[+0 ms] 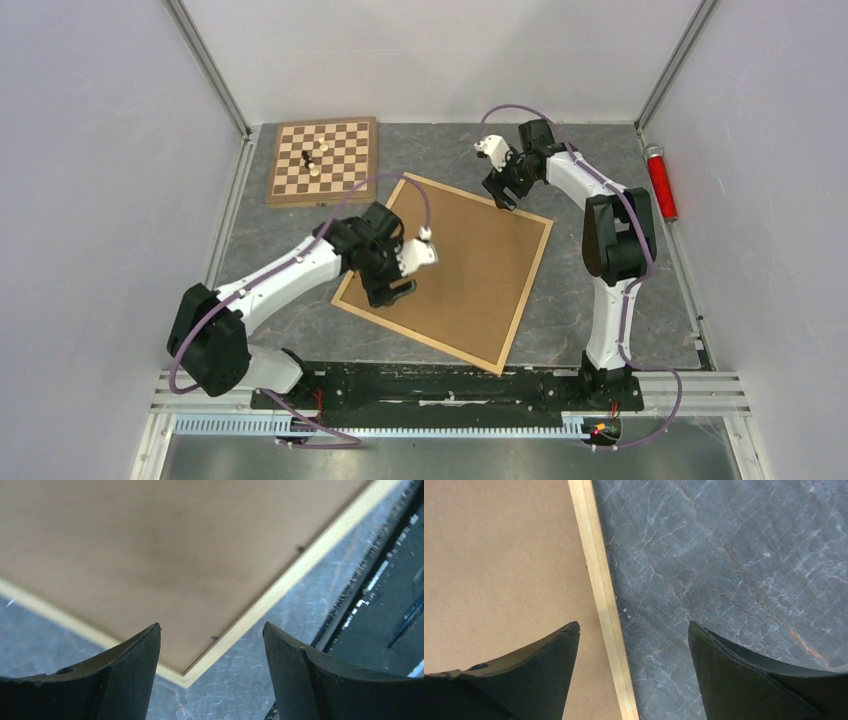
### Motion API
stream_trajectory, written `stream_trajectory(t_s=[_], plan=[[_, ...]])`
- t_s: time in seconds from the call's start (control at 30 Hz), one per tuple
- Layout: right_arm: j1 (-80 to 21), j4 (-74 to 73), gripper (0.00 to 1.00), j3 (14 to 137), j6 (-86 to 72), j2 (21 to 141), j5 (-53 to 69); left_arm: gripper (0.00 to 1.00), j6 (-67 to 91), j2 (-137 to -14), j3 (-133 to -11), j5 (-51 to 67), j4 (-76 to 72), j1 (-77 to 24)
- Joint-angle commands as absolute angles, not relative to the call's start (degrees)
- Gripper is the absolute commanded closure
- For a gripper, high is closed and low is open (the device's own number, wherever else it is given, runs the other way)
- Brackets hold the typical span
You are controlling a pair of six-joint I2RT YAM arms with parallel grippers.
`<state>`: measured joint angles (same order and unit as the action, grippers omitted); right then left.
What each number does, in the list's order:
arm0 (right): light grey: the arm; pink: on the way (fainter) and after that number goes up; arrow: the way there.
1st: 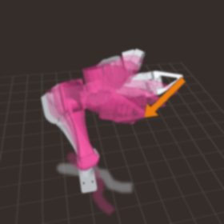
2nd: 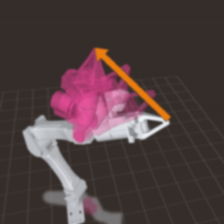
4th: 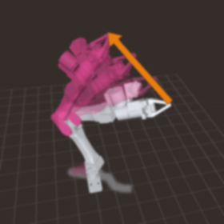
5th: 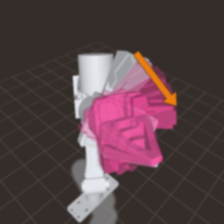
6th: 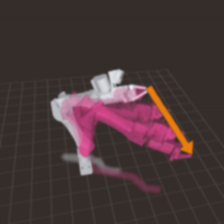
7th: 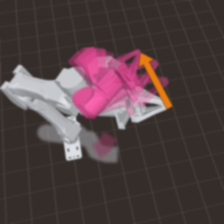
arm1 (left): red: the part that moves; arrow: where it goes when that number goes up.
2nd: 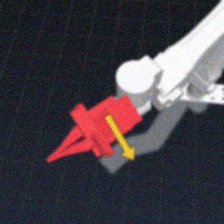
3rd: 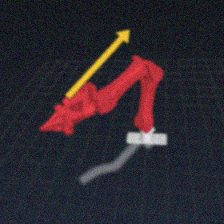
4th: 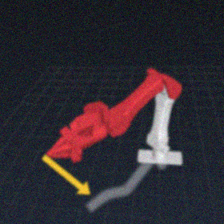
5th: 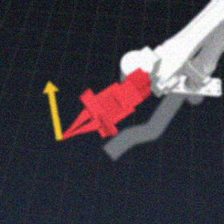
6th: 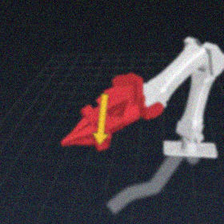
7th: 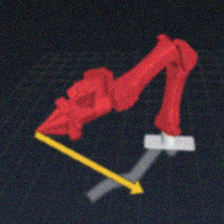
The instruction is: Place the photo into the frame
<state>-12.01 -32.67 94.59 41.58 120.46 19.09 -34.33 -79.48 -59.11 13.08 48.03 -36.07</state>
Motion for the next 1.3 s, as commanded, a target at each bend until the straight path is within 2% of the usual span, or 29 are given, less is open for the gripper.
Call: stream_trajectory(t_s=[0.0,0.3,0.47,0.53,0.67,0.8,1.03,1.17,1.27], plan=[[-11.51,-36.07,0.2,95.33,46.07,120.95,20.74,0.19,-37.47,-79.07,-55.51,9.54,47.08,-43.92],[-11.47,-33.22,0.28,89.0,48.38,120.91,18.37,0.24,-38.39,-84.99,-56.46,7.63,42.01,-45.62],[-10.66,-35.24,0.4,90.96,51.52,123.76,18.09,0.24,-38.54,-85.15,-57.69,6.44,40.8,-45.3],[-10.31,-36.26,0.48,91.45,52.7,124.72,18.16,0.24,-38.03,-84.47,-57.76,6.59,40.28,-44.4],[-9.36,-37.17,0.7,91.63,53.85,126.17,17.6,0.25,-36.86,-82.59,-57.28,8.04,40.31,-41.84],[-6.99,-37.44,1.0,92.7,52.14,127.32,16.81,0.25,-35.67,-80.86,-55.37,7.97,40.34,-41.57],[-0.37,-34.62,1.0,87.27,45.27,121.73,15.35,0.26,-31.69,-80.64,-54.76,5.08,39.02,-41.57],[7.03,-29.93,1.0,79.69,37.24,116.31,10.47,0.27,-26.95,-83.4,-57.3,2.93,40.54,-41.7],[13.31,-27.54,1.0,74.97,30.83,112.81,11.65,0.27,-21.16,-87.08,-60.09,0.89,42.1,-41.75]])
